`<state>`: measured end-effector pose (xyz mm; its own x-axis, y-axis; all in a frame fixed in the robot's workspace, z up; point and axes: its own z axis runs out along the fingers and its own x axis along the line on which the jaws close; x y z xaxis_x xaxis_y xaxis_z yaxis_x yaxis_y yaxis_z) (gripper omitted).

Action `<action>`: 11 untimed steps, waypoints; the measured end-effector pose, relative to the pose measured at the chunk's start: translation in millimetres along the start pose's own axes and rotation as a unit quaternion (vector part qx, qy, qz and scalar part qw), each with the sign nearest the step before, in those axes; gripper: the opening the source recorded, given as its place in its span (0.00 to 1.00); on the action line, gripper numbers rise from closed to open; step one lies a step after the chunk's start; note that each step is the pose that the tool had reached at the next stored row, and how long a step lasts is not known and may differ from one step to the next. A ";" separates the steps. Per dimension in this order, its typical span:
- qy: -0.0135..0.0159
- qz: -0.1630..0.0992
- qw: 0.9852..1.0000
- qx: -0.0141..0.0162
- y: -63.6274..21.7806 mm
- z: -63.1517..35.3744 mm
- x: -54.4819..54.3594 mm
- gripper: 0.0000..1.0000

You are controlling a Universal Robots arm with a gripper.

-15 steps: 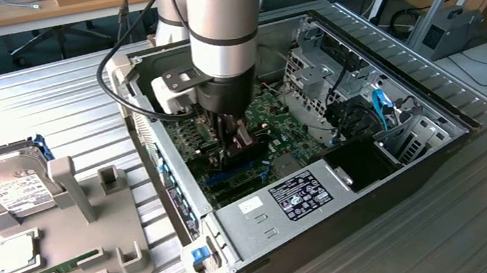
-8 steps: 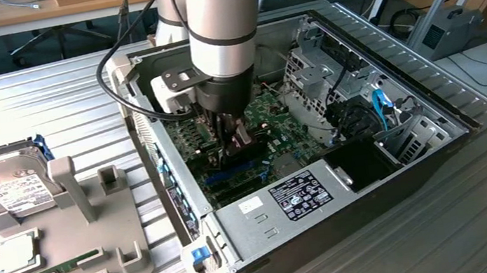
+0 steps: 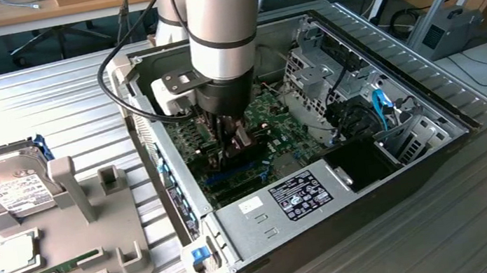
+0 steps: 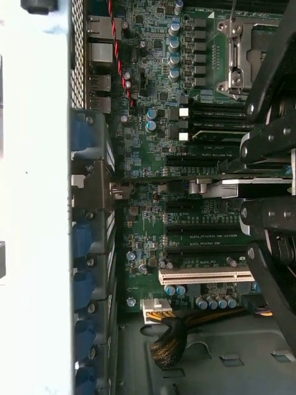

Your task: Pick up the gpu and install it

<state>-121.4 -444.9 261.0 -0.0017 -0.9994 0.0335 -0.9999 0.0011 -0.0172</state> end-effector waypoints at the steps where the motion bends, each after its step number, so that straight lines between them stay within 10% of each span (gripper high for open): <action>1: 0.000 0.000 1.000 0.000 0.0 0.5 0.0 0.26; 11: 0.000 0.000 1.000 0.000 0.1 5.1 -0.1 0.26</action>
<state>-121.4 -444.9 255.9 -0.0016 -0.9994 0.0337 -0.9999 0.0011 -0.0171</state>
